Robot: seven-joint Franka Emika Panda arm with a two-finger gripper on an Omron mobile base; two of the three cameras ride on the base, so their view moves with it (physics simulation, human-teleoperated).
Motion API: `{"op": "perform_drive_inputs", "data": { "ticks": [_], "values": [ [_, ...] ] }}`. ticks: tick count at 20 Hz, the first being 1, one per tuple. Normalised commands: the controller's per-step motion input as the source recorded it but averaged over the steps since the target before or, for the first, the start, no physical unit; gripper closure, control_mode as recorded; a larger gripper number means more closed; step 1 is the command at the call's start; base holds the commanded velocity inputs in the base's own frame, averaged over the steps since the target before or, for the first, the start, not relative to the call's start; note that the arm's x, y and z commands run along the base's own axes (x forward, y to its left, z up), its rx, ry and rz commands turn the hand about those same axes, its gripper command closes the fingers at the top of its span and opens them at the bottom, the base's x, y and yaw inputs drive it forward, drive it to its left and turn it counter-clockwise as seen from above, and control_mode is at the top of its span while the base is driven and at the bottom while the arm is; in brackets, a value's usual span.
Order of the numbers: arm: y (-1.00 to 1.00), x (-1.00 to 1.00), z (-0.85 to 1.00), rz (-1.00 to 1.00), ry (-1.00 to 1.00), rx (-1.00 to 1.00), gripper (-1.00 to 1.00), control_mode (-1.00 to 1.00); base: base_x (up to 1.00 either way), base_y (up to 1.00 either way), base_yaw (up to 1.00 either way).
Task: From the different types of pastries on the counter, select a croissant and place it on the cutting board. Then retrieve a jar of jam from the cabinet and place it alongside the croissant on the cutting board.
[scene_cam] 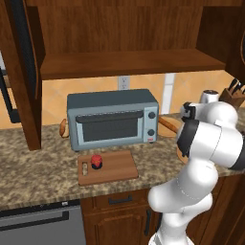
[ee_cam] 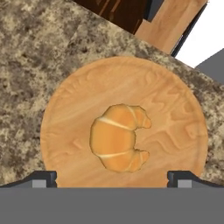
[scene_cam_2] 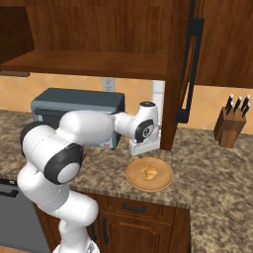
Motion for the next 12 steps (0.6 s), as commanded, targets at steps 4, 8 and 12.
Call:
{"op": "perform_drive_inputs", "data": {
  "ticks": [4, 8, 12],
  "values": [
    [0.00, -0.16, -0.15, -0.06, 0.00, 0.00, -1.00, -1.00, 0.00, 0.00, 0.00],
    [0.00, -0.07, -0.20, -0.06, 0.00, 0.00, -1.00, -1.00, 0.00, 0.00, 0.00],
    [0.00, -0.01, -0.27, -0.06, 0.00, 0.00, -1.00, -1.00, 0.00, 0.00, 0.00]
  ]
}}
